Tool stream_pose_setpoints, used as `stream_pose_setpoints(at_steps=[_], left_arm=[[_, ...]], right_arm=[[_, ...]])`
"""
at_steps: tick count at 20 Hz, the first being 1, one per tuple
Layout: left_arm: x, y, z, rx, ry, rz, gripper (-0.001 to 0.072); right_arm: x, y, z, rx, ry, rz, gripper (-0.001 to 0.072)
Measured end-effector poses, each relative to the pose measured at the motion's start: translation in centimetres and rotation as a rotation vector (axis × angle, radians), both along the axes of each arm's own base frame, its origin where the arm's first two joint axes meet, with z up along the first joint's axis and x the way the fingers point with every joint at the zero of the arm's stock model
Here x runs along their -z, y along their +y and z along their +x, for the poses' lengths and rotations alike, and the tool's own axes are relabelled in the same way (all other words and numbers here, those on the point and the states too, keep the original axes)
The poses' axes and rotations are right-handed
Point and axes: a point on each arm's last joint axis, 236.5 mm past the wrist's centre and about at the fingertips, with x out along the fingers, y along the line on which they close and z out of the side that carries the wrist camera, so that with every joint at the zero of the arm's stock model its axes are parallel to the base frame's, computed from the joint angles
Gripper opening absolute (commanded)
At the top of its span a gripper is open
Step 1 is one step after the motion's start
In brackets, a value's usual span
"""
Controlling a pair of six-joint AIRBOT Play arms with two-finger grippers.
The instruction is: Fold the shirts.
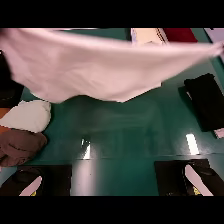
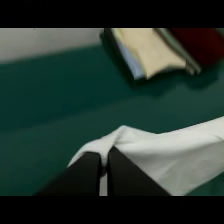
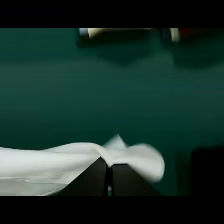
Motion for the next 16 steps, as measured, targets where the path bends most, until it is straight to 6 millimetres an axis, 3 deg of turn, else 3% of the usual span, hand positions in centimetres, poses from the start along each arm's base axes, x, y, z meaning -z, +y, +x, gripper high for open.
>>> stream_pose_setpoints(at_steps=[2, 4, 7, 9, 12, 14, 16], left_arm=[[-6.8, 1.2, -4.3, -0.010, -0.163, -0.042, 0.0030], [-11.0, 2.1, -8.0, -0.016, -0.268, -0.070, 0.0030], [-14.4, 3.0, -11.7, -0.020, -0.366, -0.100, 0.0030], [-15.2, 3.3, -12.3, -0.026, -0.389, -0.106, 0.0030], [-12.8, 3.5, -9.3, -0.065, -0.306, -0.071, 0.0030], [-8.1, 3.6, -4.9, -0.105, -0.151, -0.021, 0.0031], [-1.8, 3.1, 0.2, -0.130, 0.033, 0.031, 0.0031]], right_arm=[[-7.1, 1.0, -2.8, -0.010, -0.163, -0.050, 0.0015], [-11.6, 2.0, -5.6, -0.024, -0.256, -0.087, 0.0015], [-15.0, 3.0, -8.0, -0.042, -0.313, -0.124, 0.0014], [-15.6, 3.2, -8.3, -0.056, -0.297, -0.137, 0.0015], [-13.9, 3.0, -6.7, -0.075, -0.203, -0.133, 0.0014], [-10.8, 2.4, -4.3, -0.085, -0.092, -0.106, 0.0014], [-6.2, 1.7, -1.3, -0.093, 0.051, -0.069, 0.0015]])
